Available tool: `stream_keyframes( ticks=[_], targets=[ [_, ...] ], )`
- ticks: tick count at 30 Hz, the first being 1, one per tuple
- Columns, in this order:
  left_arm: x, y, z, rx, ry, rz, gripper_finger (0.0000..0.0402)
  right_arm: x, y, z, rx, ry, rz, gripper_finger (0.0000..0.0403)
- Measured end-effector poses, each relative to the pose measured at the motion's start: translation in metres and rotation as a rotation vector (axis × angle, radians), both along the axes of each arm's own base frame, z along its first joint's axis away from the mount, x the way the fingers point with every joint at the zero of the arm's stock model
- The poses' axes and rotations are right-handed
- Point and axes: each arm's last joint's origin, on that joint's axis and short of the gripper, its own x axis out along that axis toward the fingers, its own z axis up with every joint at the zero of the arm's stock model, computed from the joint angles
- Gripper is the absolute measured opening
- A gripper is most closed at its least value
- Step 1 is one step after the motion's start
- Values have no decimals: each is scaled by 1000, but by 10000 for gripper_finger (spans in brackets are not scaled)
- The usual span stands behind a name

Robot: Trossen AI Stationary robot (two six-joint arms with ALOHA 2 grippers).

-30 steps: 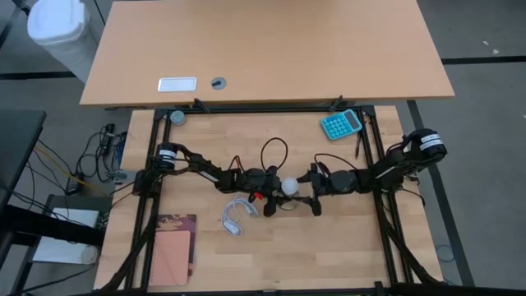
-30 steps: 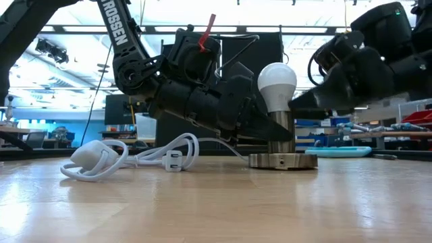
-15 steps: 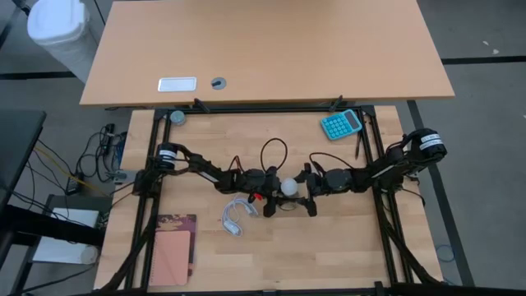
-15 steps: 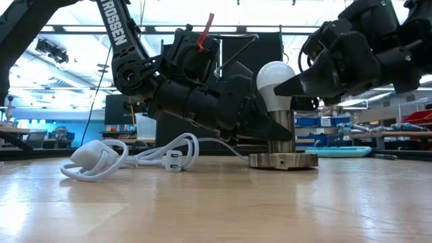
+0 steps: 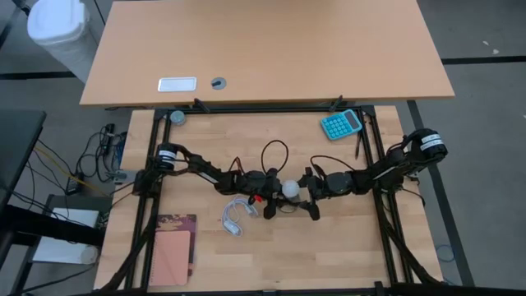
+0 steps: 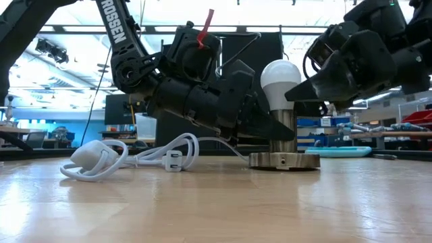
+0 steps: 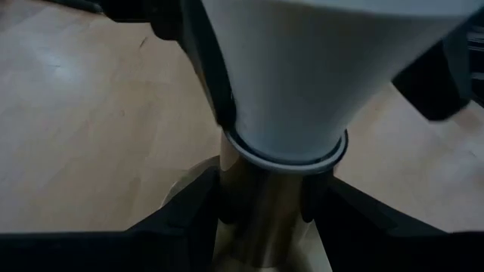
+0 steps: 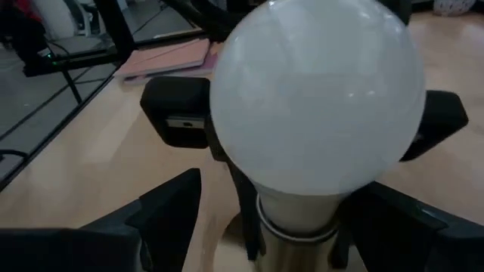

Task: Screw lightbulb
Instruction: Insert the lightbulb into the lamp socket

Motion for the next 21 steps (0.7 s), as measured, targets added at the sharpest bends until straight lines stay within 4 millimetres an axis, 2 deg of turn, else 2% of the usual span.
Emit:
stream_keyframes(
  ticks=[13, 21],
  targets=[
    [0, 6, -1, 13, 10, 50, 191, -33, 8, 17, 15, -8, -21, 305],
    [0, 6, -1, 12, 3, 30, 191, -30, -3, 12, -43, 16, -125, 305]
  ],
)
